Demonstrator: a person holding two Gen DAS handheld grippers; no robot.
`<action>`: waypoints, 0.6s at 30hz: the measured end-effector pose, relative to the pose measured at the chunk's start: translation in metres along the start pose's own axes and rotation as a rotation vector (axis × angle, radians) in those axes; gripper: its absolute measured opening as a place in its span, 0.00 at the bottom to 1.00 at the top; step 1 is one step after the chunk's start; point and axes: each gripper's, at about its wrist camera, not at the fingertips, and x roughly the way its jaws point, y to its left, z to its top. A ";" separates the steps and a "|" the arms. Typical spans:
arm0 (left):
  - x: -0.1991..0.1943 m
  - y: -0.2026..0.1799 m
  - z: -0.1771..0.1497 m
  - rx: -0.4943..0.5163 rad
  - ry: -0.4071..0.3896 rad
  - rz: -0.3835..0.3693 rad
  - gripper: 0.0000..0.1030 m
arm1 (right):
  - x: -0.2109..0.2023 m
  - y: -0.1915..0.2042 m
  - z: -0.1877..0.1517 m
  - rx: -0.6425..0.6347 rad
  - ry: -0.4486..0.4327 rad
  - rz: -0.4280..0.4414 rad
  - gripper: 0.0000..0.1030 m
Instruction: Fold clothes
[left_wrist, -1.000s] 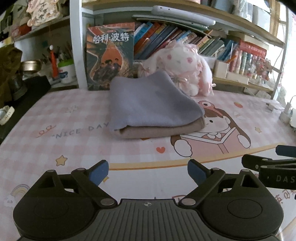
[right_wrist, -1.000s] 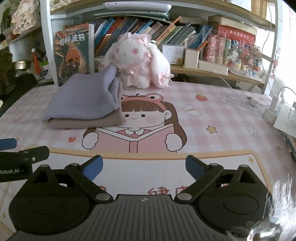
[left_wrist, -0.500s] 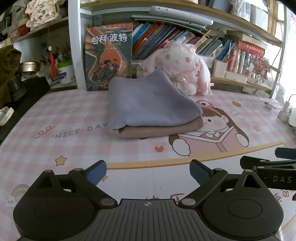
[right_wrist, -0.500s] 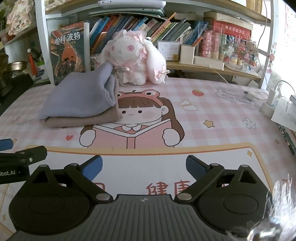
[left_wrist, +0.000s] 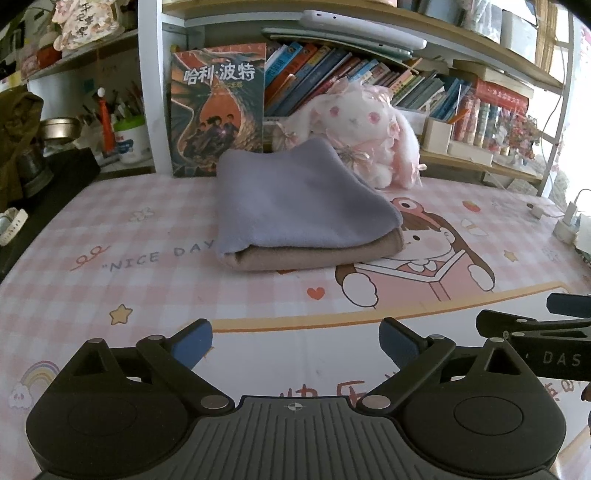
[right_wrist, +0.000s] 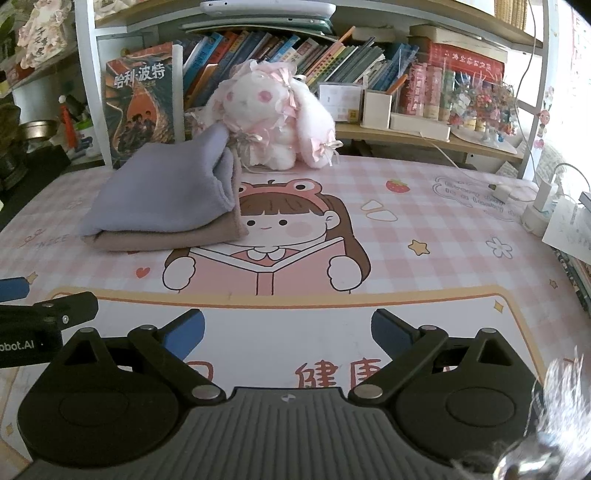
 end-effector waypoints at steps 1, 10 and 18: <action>0.000 0.000 0.000 0.000 0.000 0.000 0.96 | 0.000 0.000 0.000 0.000 0.001 0.001 0.95; -0.001 0.001 -0.001 -0.005 0.009 0.002 0.96 | -0.001 0.002 -0.002 0.000 0.005 0.008 0.95; 0.000 0.004 -0.002 -0.015 0.017 0.003 0.96 | 0.001 0.006 -0.001 -0.013 0.013 0.014 0.95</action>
